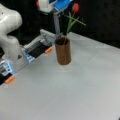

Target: Flower insertion into a vase

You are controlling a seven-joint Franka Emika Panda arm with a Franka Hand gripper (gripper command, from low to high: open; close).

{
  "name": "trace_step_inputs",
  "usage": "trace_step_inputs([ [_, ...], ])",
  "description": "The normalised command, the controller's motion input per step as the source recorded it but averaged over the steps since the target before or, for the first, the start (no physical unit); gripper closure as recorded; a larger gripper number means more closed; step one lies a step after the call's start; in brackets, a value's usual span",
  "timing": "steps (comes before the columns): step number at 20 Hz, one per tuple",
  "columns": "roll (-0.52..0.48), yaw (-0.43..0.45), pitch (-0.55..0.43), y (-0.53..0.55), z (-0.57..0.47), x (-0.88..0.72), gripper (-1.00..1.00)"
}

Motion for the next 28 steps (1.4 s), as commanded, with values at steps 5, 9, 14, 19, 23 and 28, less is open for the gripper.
trace_step_inputs([
  [5,0.04,-0.062,-0.017,0.08,-0.22,-0.45,1.0],
  [9,-0.018,-0.038,0.23,0.02,-0.15,-0.4,1.0],
  [14,-0.025,-0.027,0.398,0.03,-0.05,-0.17,1.0],
  [19,-0.013,-0.014,0.497,0.08,0.09,0.11,1.0],
  [23,-0.007,0.031,0.56,0.12,0.12,0.3,1.0],
  [28,-0.018,0.054,0.519,0.11,0.11,0.34,1.0],
])
